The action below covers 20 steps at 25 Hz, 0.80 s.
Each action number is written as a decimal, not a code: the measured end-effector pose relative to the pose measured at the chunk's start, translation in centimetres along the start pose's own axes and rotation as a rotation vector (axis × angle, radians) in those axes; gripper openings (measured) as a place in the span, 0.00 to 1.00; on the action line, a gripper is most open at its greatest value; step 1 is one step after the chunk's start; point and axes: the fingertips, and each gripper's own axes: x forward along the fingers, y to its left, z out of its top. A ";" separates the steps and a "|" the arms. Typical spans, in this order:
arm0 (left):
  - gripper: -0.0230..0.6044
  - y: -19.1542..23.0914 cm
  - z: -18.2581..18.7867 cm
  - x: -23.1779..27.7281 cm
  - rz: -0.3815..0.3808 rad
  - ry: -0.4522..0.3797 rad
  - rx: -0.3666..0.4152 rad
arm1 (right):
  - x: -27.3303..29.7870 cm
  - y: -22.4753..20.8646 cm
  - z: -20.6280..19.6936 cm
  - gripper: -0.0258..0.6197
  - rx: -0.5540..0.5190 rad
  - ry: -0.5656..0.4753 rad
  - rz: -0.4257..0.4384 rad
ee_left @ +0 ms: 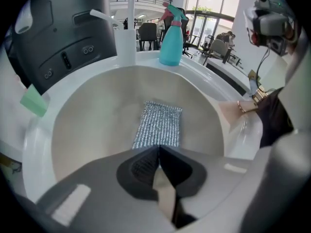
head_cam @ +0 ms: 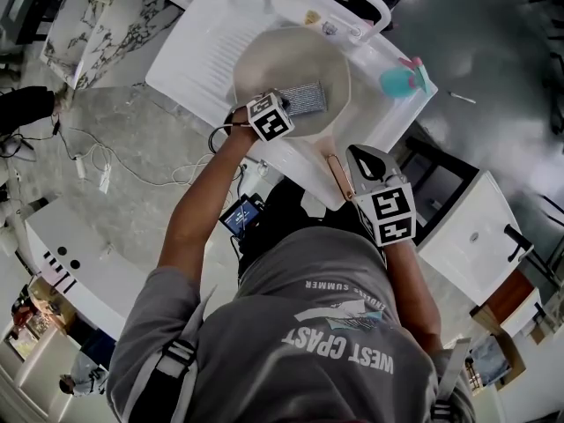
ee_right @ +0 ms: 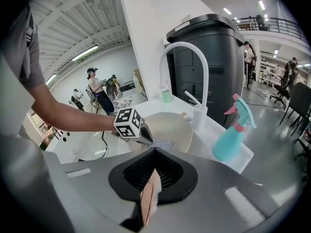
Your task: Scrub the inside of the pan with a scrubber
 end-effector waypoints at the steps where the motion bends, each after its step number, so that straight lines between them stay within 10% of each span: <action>1: 0.05 0.2 0.1 -0.5 0.009 -0.010 -0.004 | 0.0 0.0 0.2 0.04 -0.002 -0.002 -0.002; 20: 0.05 9.9 -3.8 -12.2 0.211 -0.168 -0.217 | 1.1 1.9 5.9 0.04 -0.074 -0.030 -0.023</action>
